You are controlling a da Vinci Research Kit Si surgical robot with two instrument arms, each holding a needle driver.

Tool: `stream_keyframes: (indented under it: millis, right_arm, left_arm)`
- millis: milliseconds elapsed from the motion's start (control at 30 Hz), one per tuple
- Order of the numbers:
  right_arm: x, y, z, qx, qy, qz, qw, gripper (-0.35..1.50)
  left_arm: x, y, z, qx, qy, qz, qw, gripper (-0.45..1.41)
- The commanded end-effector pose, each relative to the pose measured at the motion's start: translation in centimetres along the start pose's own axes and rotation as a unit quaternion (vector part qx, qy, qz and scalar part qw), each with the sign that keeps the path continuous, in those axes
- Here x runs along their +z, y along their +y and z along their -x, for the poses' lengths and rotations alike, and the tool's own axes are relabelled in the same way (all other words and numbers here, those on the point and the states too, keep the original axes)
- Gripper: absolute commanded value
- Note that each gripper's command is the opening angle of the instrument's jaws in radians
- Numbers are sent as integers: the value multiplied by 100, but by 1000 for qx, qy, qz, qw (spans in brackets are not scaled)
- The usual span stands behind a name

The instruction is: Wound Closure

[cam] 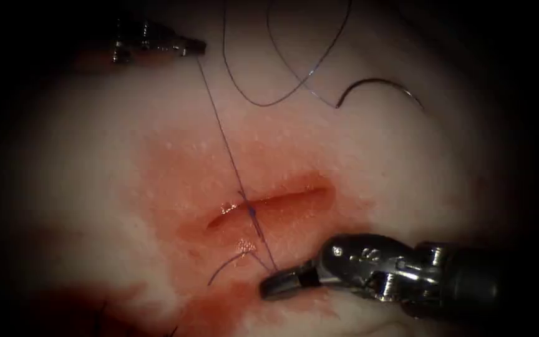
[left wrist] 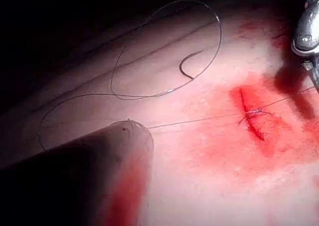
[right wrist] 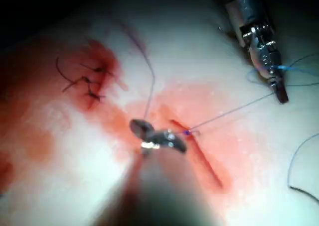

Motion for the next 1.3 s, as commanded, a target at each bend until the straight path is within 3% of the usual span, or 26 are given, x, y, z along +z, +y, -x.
stream_keyframes:
  millis: [33,167,533,767,800,833,867,900,1100,1233,1300]
  right_arm:
    - [7,7,6,-3,-1,0,1000,-35]
    - [6,12,18,-1,7,23,1000,-35]
    - [17,2,36,-2,-2,14,1000,-35]
    - [13,5,23,-14,20,-12,1000,-35]
    - [8,5,17,-26,21,-14,999,-6]
    - [4,5,12,-39,23,-13,999,10]
    - [-4,5,3,-61,26,-12,998,78]
    - [-15,4,-7,-76,29,-12,997,111]
    - [-40,-6,-7,-91,29,-14,995,126]
    - [-52,3,-1,-102,-21,23,994,123]
    - [-56,10,0,-100,-26,41,994,123]
  left_arm:
    - [11,-5,0,-2,0,-2,1000,-45]
    - [20,-5,6,-4,-4,-1,1000,-45]
    - [27,-3,17,-4,-9,1,1000,-45]
    - [18,2,8,-9,-10,5,1000,-45]
    - [15,3,5,-10,-10,7,1000,-45]
    - [11,4,3,-11,-10,8,1000,-45]
    - [2,5,-5,-16,-10,11,1000,-45]
    - [-8,5,-12,-23,-11,15,1000,-45]
    - [-41,4,-35,-16,-6,23,1000,-45]
    - [-67,4,-53,-9,-1,24,1000,-45]
    - [-77,5,-61,-8,2,26,1000,-45]
